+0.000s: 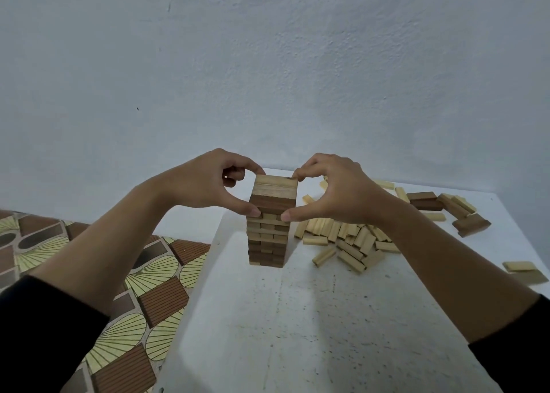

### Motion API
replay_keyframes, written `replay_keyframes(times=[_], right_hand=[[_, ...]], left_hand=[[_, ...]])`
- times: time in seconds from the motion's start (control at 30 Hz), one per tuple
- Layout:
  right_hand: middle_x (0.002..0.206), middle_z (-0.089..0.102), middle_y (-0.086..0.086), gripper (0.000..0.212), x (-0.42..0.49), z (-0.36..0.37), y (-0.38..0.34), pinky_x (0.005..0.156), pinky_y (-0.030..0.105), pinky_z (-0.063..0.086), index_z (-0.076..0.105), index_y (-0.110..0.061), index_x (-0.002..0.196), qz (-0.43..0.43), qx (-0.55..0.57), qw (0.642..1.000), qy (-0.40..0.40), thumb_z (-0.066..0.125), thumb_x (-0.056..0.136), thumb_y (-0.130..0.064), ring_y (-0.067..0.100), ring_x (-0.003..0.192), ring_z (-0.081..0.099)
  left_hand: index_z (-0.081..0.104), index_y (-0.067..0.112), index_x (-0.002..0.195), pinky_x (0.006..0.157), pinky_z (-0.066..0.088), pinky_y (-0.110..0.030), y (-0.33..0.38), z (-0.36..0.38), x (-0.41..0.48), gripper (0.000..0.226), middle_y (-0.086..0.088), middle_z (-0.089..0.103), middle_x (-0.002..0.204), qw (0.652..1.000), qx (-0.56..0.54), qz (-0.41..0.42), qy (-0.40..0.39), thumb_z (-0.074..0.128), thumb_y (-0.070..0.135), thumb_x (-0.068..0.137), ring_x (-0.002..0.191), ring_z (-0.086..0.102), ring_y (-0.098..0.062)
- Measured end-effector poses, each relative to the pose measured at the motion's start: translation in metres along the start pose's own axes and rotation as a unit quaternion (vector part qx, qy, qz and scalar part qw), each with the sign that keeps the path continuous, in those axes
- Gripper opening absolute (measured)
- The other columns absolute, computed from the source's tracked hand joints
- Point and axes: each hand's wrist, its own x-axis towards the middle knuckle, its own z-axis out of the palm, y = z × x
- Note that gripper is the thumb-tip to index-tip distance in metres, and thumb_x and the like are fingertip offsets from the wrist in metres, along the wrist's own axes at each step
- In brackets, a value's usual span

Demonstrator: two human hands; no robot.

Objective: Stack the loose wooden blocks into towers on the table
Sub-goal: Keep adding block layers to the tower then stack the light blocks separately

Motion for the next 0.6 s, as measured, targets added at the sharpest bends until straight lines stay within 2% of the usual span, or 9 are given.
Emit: replay_keyframes(times=[0.1,0.3,0.43,0.6], right_hand=[[0.121,0.056,-0.018,0.073,-0.0021,0.0004,0.0006,0.110,0.045,0.028,0.068,-0.034,0.119,0.001,0.007,1.000,0.006,0.079,0.058,-0.072,0.006,0.116,0.045],[0.119,0.056,-0.020,0.073,-0.0059,0.0025,0.0007,0.110,0.044,0.029,0.068,-0.035,0.118,0.006,0.017,1.000,0.014,0.080,0.057,-0.072,0.003,0.113,0.045],[0.117,0.057,-0.020,0.072,-0.0075,0.0019,0.0005,0.109,0.044,0.029,0.068,-0.036,0.119,0.008,0.021,1.000,0.015,0.080,0.058,-0.072,0.003,0.111,0.046],[0.117,0.057,-0.019,0.078,-0.0094,0.0007,-0.0003,0.108,0.045,0.031,0.063,-0.037,0.127,0.009,0.017,1.000,0.014,0.079,0.059,-0.071,0.005,0.112,0.049]], left_hand=[[0.070,0.028,0.118,0.061,0.033,-0.015,-0.0014,-0.0006,-0.0005,0.055,0.013,0.030,0.070,1.000,-0.008,-0.001,0.002,0.092,0.033,0.068,0.064,0.035,-0.008],[0.070,0.031,0.118,0.062,0.034,-0.016,-0.0023,0.0004,-0.0017,0.063,0.009,0.031,0.073,1.000,-0.011,0.002,0.006,0.091,0.048,0.061,0.066,0.035,-0.008],[0.070,0.029,0.119,0.062,0.034,-0.015,-0.0012,0.0008,-0.0026,0.058,0.011,0.032,0.072,1.000,-0.005,0.000,0.010,0.093,0.035,0.066,0.065,0.036,-0.008],[0.067,0.030,0.125,0.063,0.036,-0.015,-0.0013,0.0000,-0.0046,0.068,0.010,0.036,0.075,1.000,-0.001,-0.002,0.015,0.094,0.043,0.064,0.066,0.038,-0.006]])
